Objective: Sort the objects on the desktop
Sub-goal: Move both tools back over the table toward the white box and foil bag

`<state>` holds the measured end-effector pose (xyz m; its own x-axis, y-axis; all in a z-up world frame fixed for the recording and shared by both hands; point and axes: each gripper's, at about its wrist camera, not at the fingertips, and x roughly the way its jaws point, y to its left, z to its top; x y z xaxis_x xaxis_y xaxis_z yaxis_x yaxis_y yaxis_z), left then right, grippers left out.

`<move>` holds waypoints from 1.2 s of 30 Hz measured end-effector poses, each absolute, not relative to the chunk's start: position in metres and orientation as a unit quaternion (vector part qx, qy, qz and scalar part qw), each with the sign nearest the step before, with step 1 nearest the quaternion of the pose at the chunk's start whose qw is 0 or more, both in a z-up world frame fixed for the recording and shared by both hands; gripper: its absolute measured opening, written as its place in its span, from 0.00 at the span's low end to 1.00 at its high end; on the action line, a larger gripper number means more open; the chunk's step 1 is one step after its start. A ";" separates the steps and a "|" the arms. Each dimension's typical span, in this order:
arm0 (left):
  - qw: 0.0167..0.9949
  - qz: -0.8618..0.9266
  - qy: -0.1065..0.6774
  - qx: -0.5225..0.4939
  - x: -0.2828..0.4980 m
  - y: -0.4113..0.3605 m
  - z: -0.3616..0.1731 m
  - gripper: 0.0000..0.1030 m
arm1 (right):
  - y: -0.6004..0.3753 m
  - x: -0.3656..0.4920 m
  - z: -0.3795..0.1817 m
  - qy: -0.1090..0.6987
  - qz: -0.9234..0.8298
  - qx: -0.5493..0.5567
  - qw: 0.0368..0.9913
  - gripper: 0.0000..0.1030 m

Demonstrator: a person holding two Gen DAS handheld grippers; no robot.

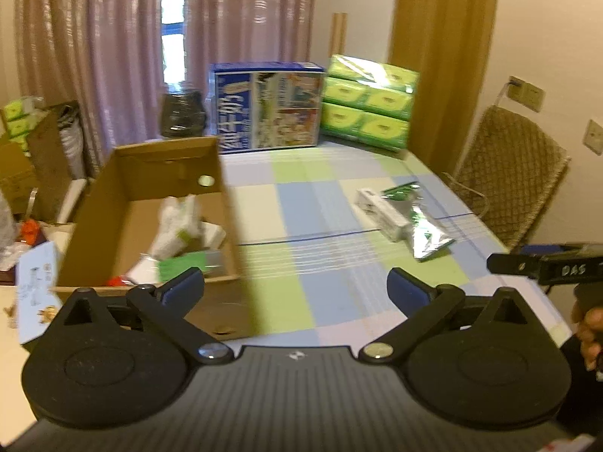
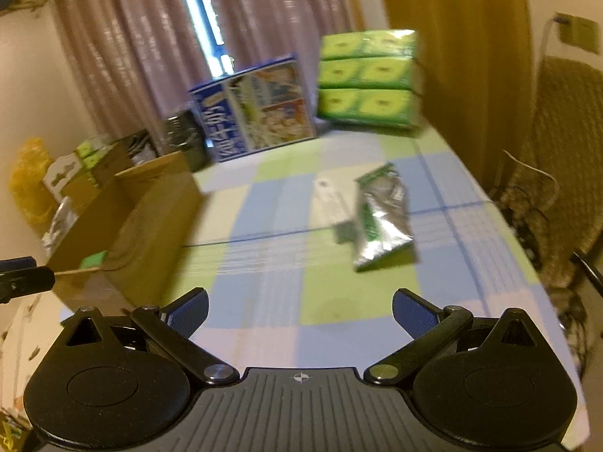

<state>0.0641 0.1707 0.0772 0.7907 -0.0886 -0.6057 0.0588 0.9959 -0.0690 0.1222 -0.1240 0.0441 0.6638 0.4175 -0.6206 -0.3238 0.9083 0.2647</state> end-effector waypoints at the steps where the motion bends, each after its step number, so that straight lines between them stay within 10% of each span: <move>1: 0.945 -0.044 0.323 -0.023 0.066 0.165 0.076 0.99 | -0.131 0.123 0.043 0.356 0.199 0.069 0.911 0.98; 36: 0.920 -0.070 0.385 -0.021 0.257 0.062 -0.002 0.98 | -0.163 0.268 -0.035 0.378 0.150 0.039 0.913 0.97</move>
<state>0.2566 0.0617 -0.0020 0.6931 -0.1453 -0.7061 0.1126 0.9893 -0.0930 0.2684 -0.1627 -0.0346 0.6693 0.3029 -0.6785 -0.2433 0.9521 0.1850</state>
